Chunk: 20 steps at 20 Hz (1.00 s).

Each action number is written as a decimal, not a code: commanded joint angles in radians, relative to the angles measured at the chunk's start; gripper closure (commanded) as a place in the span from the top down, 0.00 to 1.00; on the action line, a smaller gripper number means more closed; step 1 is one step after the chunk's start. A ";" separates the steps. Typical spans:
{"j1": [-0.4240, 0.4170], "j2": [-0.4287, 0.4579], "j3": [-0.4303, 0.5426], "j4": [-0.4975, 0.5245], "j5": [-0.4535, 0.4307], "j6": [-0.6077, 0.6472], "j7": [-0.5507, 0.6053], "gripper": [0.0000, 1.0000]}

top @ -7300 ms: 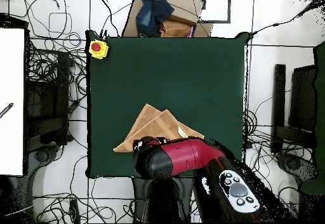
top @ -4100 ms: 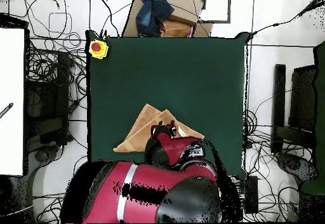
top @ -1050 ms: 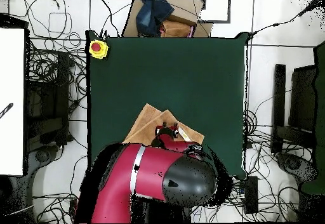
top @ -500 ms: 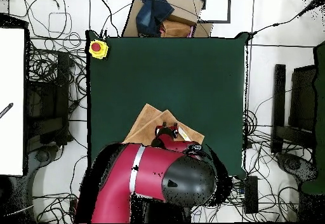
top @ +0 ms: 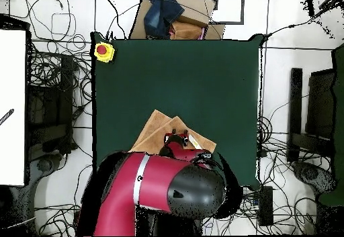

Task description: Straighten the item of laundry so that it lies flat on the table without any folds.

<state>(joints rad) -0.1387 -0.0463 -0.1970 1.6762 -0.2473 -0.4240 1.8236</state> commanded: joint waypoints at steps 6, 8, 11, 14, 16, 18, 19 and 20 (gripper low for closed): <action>0.051 0.060 0.060 -0.056 0.060 0.042 0.140 1.00; 0.053 0.063 0.056 -0.053 0.073 0.041 0.148 1.00; 0.066 0.069 0.044 -0.053 0.084 0.009 0.151 0.00; 0.069 0.070 0.043 -0.053 0.080 0.000 0.152 0.00; 0.072 0.070 0.040 -0.052 0.082 -0.007 0.154 0.00; 0.068 0.071 0.040 -0.049 0.078 -0.012 0.154 0.00; 0.069 0.071 0.040 -0.049 0.078 -0.013 0.154 0.00; 0.066 0.071 0.042 -0.051 0.075 -0.011 0.153 0.00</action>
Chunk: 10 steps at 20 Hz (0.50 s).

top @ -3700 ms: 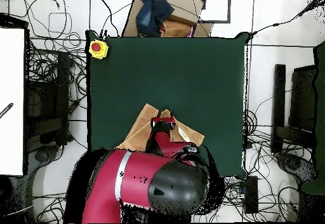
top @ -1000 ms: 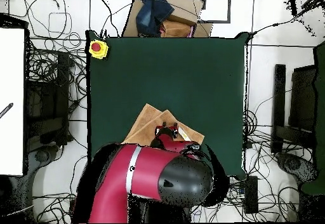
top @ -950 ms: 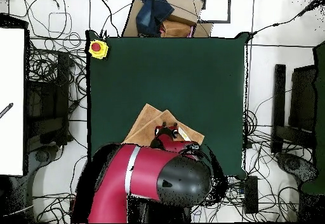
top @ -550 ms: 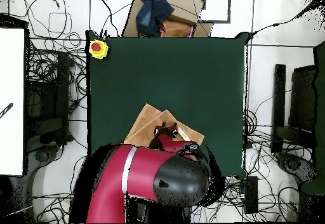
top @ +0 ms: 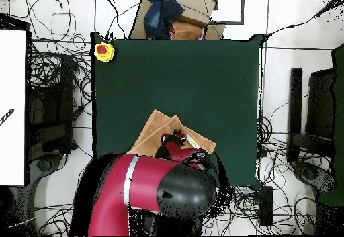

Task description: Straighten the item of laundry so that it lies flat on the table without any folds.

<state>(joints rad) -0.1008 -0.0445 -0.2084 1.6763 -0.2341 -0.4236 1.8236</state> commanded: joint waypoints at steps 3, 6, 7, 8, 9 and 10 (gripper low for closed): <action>0.025 0.071 0.055 -0.050 0.061 -0.019 0.156 0.00; 0.012 0.027 0.062 -0.011 0.020 0.034 0.143 0.00; 0.016 0.004 0.058 0.024 0.013 0.043 0.147 0.00; 0.011 -0.027 0.059 0.062 -0.002 0.062 0.148 0.00; -0.003 -0.052 0.069 0.100 -0.021 0.086 0.147 0.00; -0.017 -0.077 0.079 0.137 -0.041 0.109 0.146 0.00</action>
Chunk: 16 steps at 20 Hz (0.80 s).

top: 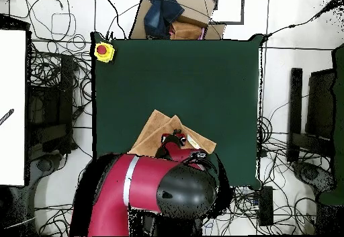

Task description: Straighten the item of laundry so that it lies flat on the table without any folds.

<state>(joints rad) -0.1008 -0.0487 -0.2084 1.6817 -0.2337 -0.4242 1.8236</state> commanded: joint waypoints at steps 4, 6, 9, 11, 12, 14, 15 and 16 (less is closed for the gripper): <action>-0.052 -0.132 0.085 0.215 -0.086 0.145 0.130 0.00; -0.072 -0.148 0.086 0.238 -0.110 0.154 0.120 0.00; -0.093 -0.152 0.082 0.272 -0.141 0.134 0.121 0.00; -0.102 -0.148 0.076 0.291 -0.154 0.117 0.127 0.00; -0.106 -0.144 0.076 0.293 -0.158 0.113 0.127 0.00; -0.112 -0.132 0.079 0.291 -0.164 0.108 0.126 0.00; -0.121 -0.124 0.084 0.288 -0.171 0.110 0.124 0.00; -0.125 -0.117 0.089 0.283 -0.173 0.112 0.122 0.00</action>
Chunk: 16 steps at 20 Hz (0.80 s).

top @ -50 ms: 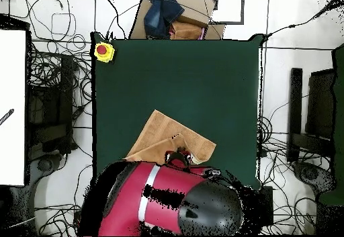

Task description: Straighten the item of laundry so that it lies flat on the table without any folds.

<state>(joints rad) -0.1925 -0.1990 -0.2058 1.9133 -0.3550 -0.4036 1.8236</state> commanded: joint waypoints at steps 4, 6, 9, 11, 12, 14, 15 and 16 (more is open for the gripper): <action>-0.036 0.062 0.100 0.040 -0.055 0.082 0.122 0.00; -0.033 0.089 0.102 0.028 -0.059 0.061 0.123 0.00; -0.025 0.135 0.105 0.006 -0.049 0.037 0.132 0.00; -0.018 0.162 0.099 -0.005 -0.042 0.015 0.137 0.00; -0.017 0.169 0.097 -0.006 -0.042 0.008 0.137 0.00; -0.018 0.183 0.098 -0.010 -0.046 0.002 0.135 0.00; -0.019 0.187 0.099 -0.010 -0.049 0.000 0.134 0.00; -0.025 0.186 0.104 -0.010 -0.054 0.006 0.132 0.00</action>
<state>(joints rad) -0.2206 -0.1172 -0.1961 1.9615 -0.3953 -0.4041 1.8236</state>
